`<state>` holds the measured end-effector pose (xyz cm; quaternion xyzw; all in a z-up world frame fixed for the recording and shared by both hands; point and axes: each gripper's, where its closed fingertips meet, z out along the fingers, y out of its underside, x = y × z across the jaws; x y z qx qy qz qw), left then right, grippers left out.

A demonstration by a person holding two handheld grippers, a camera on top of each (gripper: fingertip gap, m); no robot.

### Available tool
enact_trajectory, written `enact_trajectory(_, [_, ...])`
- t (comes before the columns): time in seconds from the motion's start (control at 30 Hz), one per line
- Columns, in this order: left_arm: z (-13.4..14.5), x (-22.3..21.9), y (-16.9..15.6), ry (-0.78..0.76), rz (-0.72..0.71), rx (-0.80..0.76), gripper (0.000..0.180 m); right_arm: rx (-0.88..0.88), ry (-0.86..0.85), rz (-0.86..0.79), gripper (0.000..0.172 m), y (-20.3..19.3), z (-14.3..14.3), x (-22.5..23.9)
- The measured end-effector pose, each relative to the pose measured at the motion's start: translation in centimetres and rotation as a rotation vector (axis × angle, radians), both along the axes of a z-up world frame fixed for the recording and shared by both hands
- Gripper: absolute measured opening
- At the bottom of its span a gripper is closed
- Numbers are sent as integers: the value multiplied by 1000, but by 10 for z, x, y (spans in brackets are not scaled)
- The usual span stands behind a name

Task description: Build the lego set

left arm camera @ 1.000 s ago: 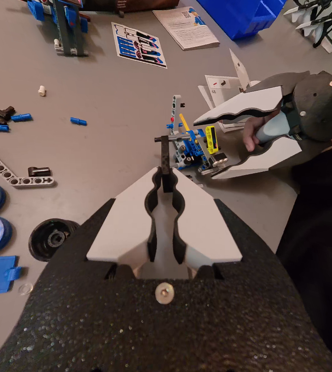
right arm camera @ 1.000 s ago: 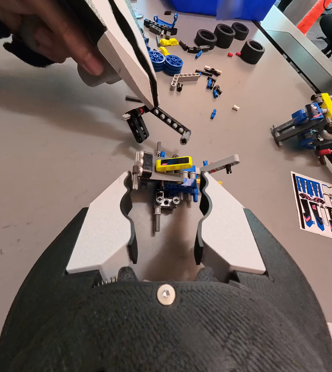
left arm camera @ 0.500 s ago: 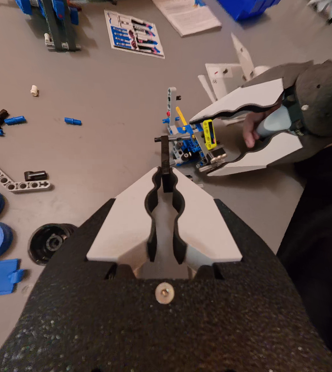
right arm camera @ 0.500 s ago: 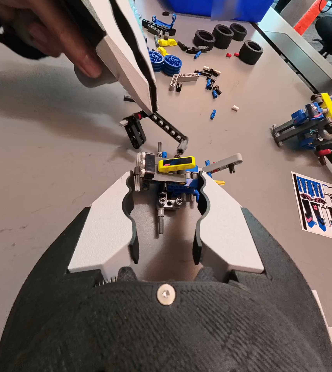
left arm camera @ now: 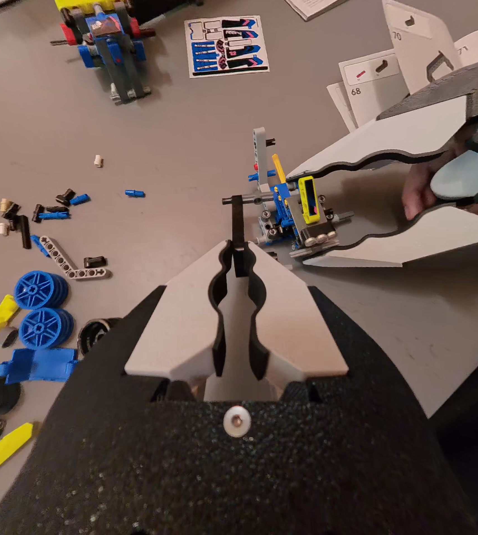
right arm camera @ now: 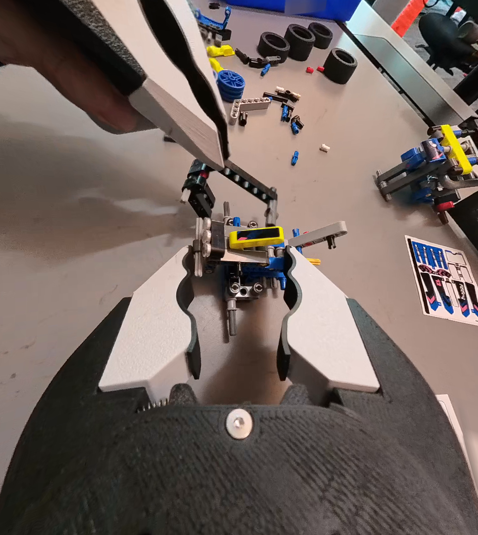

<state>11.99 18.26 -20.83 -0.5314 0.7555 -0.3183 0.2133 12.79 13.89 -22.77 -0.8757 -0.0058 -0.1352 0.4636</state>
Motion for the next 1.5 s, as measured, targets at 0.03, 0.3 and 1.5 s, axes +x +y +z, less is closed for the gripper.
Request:
enact_trajectory(0.03, [0, -1, 0, -10, 11, 6, 4, 0, 3, 3, 60, 0, 0, 0])
enact_trajectory(0.3, [7, 0, 4, -133, 89, 30, 4, 33, 123, 45, 74, 0, 6, -3])
enact_trajectory(1.5, [-3, 2, -8, -142, 65, 52, 4, 17, 122, -51, 64, 3, 0, -2])
